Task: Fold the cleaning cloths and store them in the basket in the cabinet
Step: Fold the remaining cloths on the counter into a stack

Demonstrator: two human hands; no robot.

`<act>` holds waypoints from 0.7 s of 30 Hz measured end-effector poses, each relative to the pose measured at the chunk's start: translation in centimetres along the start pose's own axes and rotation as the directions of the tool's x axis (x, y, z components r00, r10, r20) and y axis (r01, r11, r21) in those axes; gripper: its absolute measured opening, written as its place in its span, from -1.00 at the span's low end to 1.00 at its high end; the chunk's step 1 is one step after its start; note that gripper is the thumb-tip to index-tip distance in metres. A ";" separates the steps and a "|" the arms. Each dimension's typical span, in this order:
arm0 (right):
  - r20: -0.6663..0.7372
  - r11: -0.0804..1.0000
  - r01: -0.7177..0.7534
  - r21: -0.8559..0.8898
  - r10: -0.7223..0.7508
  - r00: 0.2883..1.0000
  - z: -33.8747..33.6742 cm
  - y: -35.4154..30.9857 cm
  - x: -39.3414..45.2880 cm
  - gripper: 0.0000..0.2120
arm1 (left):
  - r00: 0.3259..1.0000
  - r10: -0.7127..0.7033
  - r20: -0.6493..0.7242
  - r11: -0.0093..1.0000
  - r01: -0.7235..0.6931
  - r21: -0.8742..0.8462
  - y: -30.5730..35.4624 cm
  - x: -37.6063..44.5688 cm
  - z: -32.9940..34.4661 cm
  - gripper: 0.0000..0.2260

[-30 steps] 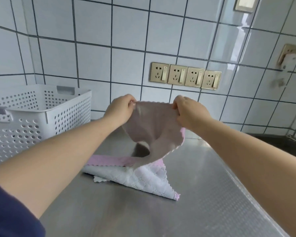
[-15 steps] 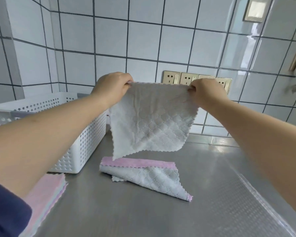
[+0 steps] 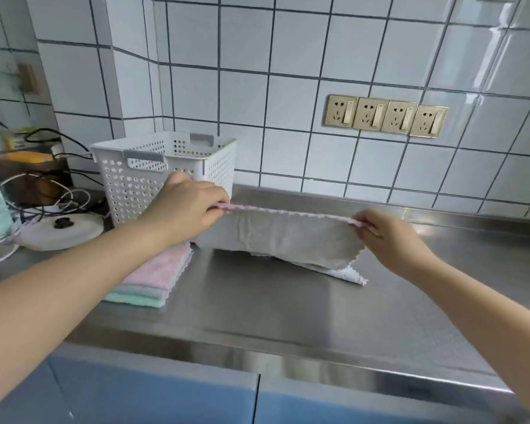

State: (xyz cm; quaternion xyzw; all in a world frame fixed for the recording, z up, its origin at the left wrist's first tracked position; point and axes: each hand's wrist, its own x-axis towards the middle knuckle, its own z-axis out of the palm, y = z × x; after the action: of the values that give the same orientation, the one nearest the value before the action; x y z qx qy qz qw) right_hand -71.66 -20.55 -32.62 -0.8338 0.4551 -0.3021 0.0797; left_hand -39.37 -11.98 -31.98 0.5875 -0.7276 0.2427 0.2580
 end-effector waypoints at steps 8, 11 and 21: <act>0.228 0.985 -0.078 0.157 0.041 0.973 4.7 2.5 -11.1 -0.71 | 0.874 0.004 0.486 0.923 0.183 -0.337 3.3 -11.2 1.7 -0.91; 0.213 0.980 -0.100 0.170 0.062 0.975 4.9 2.7 -12.8 -0.71 | 0.857 0.014 0.515 0.892 0.222 -0.394 4.1 -12.7 1.9 -0.85; 0.140 0.848 -0.338 0.409 0.308 0.941 5.6 3.3 -10.3 -0.78 | 0.852 -0.202 0.484 0.681 0.477 -0.555 2.8 -10.7 3.7 -0.95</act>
State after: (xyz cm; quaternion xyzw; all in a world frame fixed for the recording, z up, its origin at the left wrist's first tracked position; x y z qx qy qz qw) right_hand -74.96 -14.92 -42.96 -0.7175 0.5085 -0.3475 0.3254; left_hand -40.53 -6.10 -41.96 0.6211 -0.6761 -0.2019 0.3412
